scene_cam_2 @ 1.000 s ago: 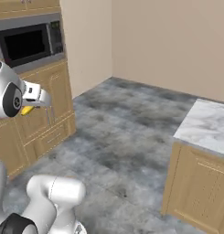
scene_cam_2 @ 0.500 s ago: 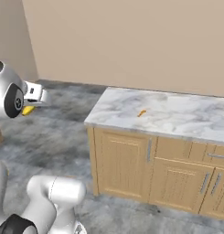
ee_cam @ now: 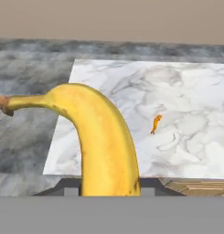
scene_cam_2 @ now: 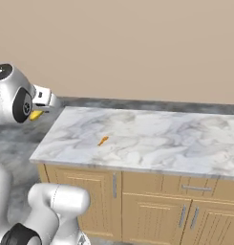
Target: Open the fridge, remove the banana, garlic, and shrimp, and place them on any counter.
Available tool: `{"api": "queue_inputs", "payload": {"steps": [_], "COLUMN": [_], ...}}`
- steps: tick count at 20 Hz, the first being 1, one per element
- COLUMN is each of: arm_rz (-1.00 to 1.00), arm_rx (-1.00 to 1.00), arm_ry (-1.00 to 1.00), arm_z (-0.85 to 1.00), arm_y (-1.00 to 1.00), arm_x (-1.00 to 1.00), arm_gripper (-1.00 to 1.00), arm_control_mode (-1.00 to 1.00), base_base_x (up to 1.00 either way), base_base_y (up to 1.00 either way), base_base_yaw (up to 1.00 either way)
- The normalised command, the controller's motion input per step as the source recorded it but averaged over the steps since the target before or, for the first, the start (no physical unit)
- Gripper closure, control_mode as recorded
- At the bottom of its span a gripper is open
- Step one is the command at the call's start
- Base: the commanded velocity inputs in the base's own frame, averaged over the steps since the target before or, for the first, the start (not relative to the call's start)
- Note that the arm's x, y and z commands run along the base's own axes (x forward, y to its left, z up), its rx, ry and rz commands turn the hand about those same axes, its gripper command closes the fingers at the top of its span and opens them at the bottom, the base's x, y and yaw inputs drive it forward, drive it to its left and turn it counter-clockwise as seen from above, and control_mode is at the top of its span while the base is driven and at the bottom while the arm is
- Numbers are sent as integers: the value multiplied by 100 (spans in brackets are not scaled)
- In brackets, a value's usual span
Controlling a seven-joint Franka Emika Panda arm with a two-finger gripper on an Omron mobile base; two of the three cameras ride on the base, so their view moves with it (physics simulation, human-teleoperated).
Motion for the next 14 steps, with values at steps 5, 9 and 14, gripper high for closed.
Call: {"api": "queue_inputs", "payload": {"steps": [5,9,14], "arm_rz": [-15,-14,-10], "arm_rx": [0,0,1], "arm_ry": [5,12,11], "arm_z": [-25,-90,-100], "arm_y": [0,-4,-21], "arm_x": [80,100,87], "arm_gripper": [100,100,100], "arm_control_mode": [-100,-100,-100], "base_base_x": [20,0,0], "base_base_y": [0,0,0], "base_base_yaw": [-4,0,0]}}
